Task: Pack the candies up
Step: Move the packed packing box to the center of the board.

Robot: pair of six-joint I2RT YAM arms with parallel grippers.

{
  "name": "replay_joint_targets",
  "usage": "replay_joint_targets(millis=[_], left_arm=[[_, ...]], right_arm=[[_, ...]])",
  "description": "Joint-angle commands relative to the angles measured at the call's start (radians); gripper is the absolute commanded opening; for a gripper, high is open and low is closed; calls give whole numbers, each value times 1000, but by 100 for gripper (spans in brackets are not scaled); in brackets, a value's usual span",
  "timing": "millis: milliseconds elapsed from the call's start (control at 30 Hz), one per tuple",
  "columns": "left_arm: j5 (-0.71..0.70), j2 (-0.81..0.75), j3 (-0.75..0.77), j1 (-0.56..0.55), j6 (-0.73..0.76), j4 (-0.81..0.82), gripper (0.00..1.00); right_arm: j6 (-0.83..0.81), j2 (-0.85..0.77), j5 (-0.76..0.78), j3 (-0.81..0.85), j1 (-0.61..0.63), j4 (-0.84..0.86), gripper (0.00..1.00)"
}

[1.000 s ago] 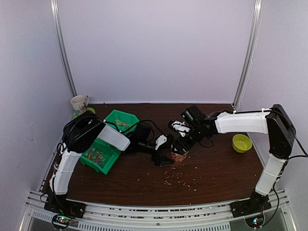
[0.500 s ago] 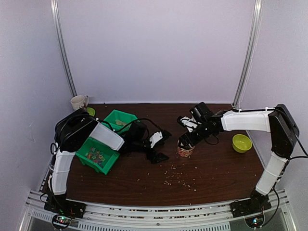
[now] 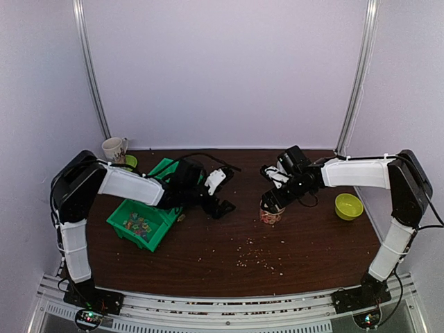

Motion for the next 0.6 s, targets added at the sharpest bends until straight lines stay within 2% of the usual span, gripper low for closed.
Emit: replay_joint_targets(millis=[0,333,567], left_arm=[[-183,-83,-2,23,-97,-106,98],[-471,-170,-22,31,-208,-313,98],[-563,-213,-57,46,-234,-365,98]], right_arm=[[4,-13,-3,2,-6,-7,89],[-6,-2,-8,20,-6,-19,89],[-11,9,-17,33,-6,-26,89]])
